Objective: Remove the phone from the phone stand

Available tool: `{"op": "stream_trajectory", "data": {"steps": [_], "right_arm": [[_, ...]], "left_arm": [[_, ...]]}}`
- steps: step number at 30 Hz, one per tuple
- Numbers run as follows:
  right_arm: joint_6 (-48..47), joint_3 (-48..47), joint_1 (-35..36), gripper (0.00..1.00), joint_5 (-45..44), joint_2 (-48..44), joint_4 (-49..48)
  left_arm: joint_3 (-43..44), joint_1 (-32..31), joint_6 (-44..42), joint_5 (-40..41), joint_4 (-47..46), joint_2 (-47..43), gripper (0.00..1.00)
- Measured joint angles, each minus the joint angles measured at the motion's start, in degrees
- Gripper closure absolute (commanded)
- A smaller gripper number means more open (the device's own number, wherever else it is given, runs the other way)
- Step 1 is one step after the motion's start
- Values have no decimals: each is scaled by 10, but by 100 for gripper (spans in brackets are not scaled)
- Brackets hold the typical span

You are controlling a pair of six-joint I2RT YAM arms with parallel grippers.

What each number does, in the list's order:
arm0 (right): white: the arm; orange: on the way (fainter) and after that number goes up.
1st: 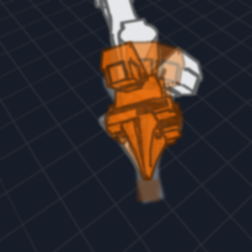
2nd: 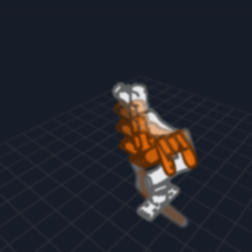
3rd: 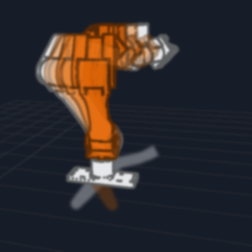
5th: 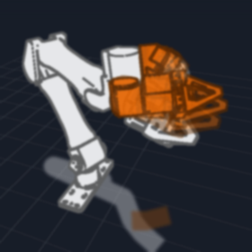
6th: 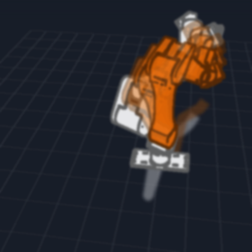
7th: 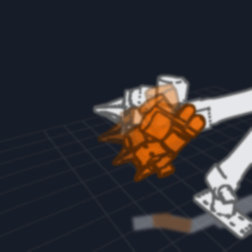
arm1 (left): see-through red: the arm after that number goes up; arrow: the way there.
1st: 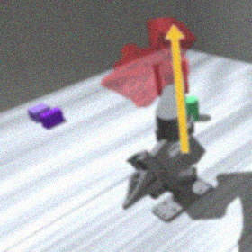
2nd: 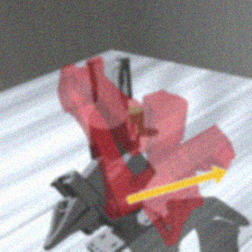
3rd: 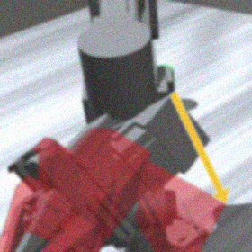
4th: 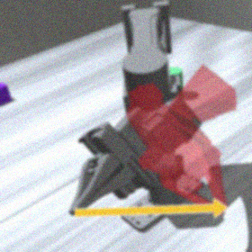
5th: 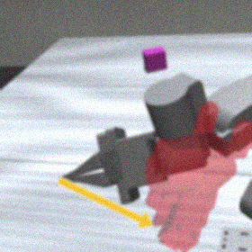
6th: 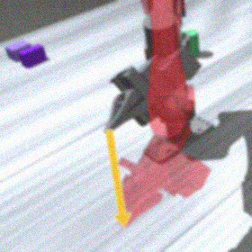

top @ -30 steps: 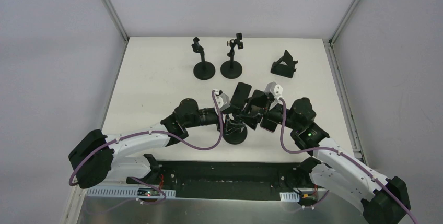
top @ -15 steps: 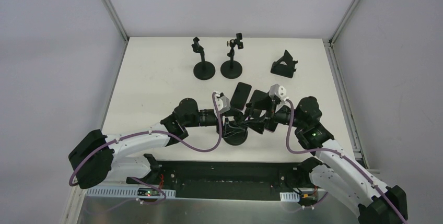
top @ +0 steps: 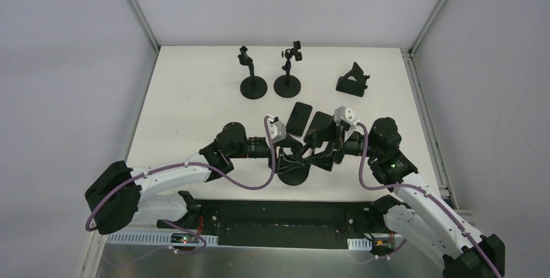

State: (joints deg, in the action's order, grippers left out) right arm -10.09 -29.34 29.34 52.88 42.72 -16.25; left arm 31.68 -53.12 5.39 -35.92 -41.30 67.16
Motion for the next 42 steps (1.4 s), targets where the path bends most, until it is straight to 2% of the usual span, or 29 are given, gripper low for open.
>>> {"op": "stream_trajectory", "data": {"steps": [7, 14, 27, 42], "right_arm": [[-1, -13, 1, 100, 8, 0, 25], [-16, -35, 14, 100, 25, 0, 94], [-17, -76, 45, 100, 89, -12, 169], [10, -90, 67, 100, 123, -22, 174]], "left_arm": [[0, 0, 2, 10, 1, 0, 100], [4, 0, 1, 24, 12, 0, 100], [7, 3, -23, 125, 78, -37, 100], [11, 19, -59, 237, 165, -89, 100]]}}
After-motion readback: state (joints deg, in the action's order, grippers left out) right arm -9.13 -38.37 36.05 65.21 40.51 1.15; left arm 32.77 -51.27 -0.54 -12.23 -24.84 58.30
